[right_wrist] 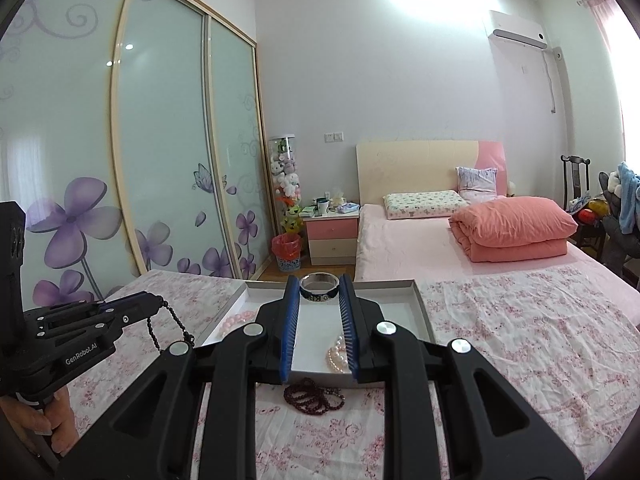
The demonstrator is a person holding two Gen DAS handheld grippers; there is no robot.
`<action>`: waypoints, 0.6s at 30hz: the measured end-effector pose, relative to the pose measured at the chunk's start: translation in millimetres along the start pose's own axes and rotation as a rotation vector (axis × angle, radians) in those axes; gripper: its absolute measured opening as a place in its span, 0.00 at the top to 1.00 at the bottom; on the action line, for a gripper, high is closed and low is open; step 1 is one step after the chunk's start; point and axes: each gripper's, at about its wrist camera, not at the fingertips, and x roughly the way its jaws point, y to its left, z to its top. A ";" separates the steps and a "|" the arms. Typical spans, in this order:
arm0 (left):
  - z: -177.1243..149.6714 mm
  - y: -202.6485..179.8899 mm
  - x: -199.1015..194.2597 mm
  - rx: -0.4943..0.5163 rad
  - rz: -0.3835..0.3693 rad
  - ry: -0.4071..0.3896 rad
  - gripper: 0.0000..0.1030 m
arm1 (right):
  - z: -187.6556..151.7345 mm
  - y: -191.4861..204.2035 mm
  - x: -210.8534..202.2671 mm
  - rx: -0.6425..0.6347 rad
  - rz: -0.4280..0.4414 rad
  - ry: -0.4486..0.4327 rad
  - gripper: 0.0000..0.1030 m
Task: Organize jewelry
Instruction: 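Drop the black bracelet into the tray with the left tool while the right tool drops the ring there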
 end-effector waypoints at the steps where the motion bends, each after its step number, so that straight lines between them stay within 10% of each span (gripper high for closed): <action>1: 1.4 0.4 2.7 0.000 -0.002 0.002 0.93 | 1.1 -1.1 2.8 0.000 -0.002 0.001 0.79; 18: 38.1 16.3 111.0 -0.019 -0.035 0.083 0.93 | 7.7 -31.4 121.3 0.078 -0.029 0.149 0.82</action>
